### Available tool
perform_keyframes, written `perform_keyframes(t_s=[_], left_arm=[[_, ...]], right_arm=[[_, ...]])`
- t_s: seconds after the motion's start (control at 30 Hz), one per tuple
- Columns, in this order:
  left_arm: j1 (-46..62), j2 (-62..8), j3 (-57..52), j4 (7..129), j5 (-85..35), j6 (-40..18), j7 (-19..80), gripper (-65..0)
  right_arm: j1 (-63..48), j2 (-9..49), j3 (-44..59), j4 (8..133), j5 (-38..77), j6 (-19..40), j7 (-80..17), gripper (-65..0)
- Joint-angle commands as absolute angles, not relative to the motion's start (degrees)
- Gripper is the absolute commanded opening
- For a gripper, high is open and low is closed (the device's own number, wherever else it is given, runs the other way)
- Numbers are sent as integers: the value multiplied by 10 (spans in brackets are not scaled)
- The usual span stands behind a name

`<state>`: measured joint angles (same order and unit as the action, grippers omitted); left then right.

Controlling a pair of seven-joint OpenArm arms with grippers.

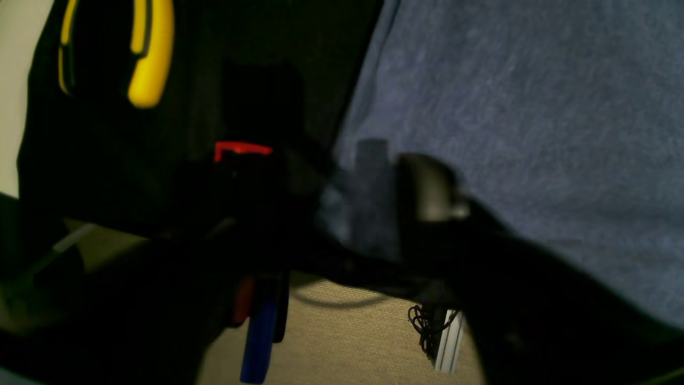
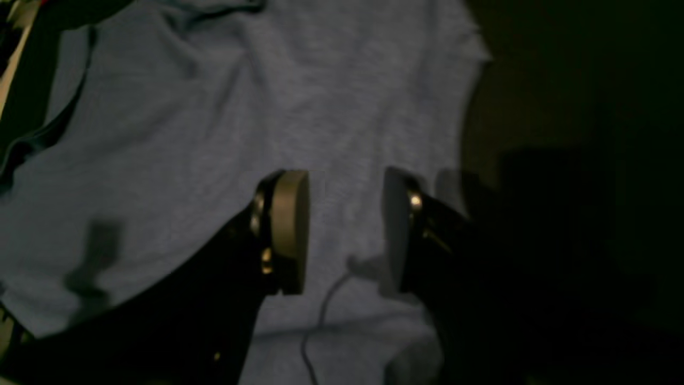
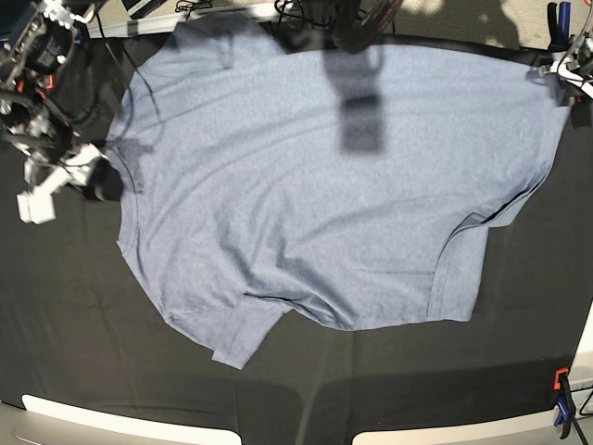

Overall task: Layout the t-shirt on the table in an organized manner, then fold the t-shirt properly
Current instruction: 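Grasp the shoulder with the right gripper and pull it outward, then reach the left gripper down onto the shirt body near the hem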

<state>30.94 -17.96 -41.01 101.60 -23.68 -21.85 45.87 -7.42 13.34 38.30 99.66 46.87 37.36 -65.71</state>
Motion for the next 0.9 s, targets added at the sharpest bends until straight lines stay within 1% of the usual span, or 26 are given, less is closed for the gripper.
perform_keyframes(t_s=[0.0, 0.1, 0.2, 0.27, 0.4, 0.47, 0.57, 0.63, 0.73, 0.87], left_arm=[[313, -192, -416, 1037, -238, -216, 450, -296], [313, -192, -416, 1080, -236, -216, 427, -291], [312, -192, -416, 1134, -236, -222, 338, -291], [302, -192, -409, 1153, -236, -241, 283, -295], [242, -192, -343, 1138, -228, -249, 291, -296], [199, -192, -291, 1121, -195, -249, 286, -296], [121, -192, -212, 1080, -160, -246, 287, -296], [64, -192, -163, 1033, -138, -216, 286, -296], [-19, -192, -110, 934, -105, -188, 286, -296], [-124, -192, -70, 782, -105, -186, 271, -296]], right_arm=[[-65, 143, 375, 1007, 482, 380, -644, -423], [-59, 143, 342, 1007, 477, 380, -644, -423], [-51, 143, 307, 1007, 452, 380, -643, -423], [-45, 143, 284, 1007, 430, 380, -644, -423], [-41, 142, 252, 1007, 406, 380, -644, -423], [-41, 141, 244, 1007, 406, 380, -644, -423], [-42, 140, 243, 1007, 406, 380, -644, -423], [-42, 140, 243, 1007, 406, 380, -644, -423], [-42, 140, 244, 1007, 404, 380, -644, -423], [-42, 139, 244, 1007, 404, 380, -644, -423]])
